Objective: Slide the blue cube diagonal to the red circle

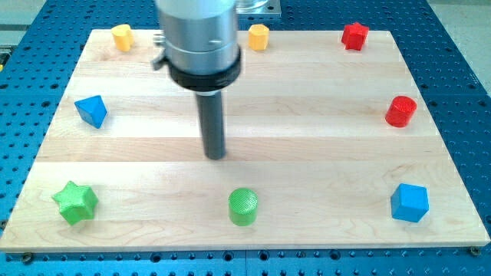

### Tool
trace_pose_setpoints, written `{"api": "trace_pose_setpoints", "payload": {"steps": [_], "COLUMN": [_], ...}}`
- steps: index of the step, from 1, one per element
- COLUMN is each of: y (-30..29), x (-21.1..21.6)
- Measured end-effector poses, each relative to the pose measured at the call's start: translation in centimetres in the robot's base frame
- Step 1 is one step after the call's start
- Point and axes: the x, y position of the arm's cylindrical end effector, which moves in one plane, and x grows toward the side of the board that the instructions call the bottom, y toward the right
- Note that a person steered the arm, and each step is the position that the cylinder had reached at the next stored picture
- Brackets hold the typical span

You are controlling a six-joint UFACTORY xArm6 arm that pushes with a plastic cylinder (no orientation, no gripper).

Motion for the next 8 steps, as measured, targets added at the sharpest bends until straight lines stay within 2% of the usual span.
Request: {"api": "trace_pose_setpoints", "payload": {"steps": [1, 2, 3, 4, 5, 6, 7, 8], "y": [5.6, 13.6, 20.9, 31.1, 32.9, 26.7, 23.7, 24.3], "x": [0.1, 0.7, 2.9, 6.6, 12.5, 12.9, 9.5, 8.8]}}
